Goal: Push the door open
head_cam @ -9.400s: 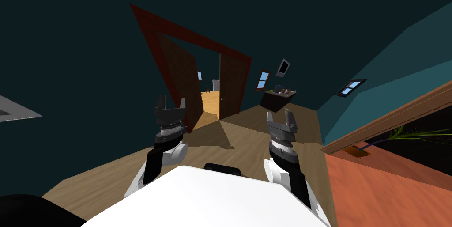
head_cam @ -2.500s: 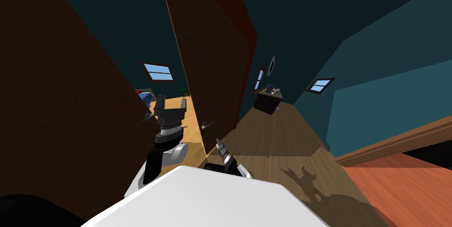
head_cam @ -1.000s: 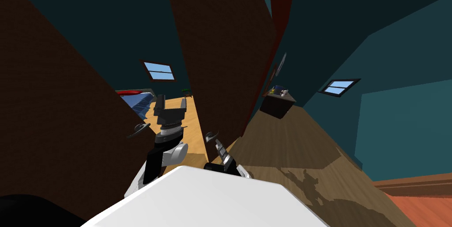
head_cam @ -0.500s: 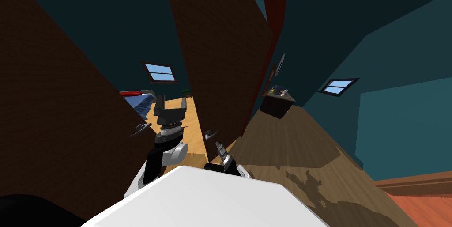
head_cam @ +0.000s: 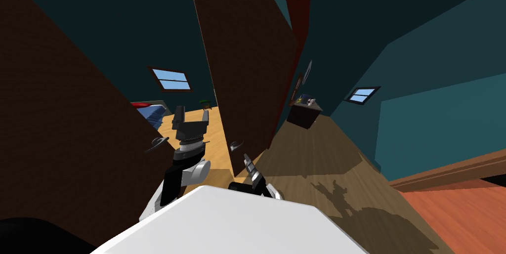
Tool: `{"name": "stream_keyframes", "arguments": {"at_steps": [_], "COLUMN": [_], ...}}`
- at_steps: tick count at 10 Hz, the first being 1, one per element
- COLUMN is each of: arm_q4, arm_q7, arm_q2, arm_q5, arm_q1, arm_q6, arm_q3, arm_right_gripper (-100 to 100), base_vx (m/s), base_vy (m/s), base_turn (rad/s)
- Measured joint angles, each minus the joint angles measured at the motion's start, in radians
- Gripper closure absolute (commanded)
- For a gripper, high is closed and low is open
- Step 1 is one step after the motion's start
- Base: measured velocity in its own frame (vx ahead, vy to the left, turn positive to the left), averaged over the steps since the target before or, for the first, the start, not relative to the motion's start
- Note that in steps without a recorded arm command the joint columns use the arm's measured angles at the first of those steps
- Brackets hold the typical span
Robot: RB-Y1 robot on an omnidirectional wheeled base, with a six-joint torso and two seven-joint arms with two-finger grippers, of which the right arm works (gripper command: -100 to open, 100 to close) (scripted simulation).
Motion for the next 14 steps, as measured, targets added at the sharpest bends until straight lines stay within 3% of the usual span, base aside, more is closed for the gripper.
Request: {"name": "stream_keyframes", "arguments": {"at_steps": [1, 6, 10, 11, 14], "arm_q4": [0.014, 0.027, 0.030, 0.029, 0.030], "arm_q7": [0.009, 0.017, 0.023, 0.024, 0.023], "arm_q2": [0.012, 0.008, 0.024, 0.025, 0.024], "arm_q5": [-0.004, -0.006, -0.007, -0.007, -0.007], "arm_q1": [-0.002, -0.009, -0.013, -0.013, -0.013], "arm_q6": [-0.003, -0.007, -0.005, -0.004, -0.005], "arm_q3": [-0.017, -0.029, -0.039, -0.040, -0.039], "arm_right_gripper": [-100, -100, -100, 100, 100], "base_vx": [-0.085, 0.139, 0.125, -0.008, -0.019], "base_vy": [0.027, 0.124, 0.119, -0.009, -0.023], "base_turn": [-0.024, 0.025, 0.015, -0.002, 0.002]}}
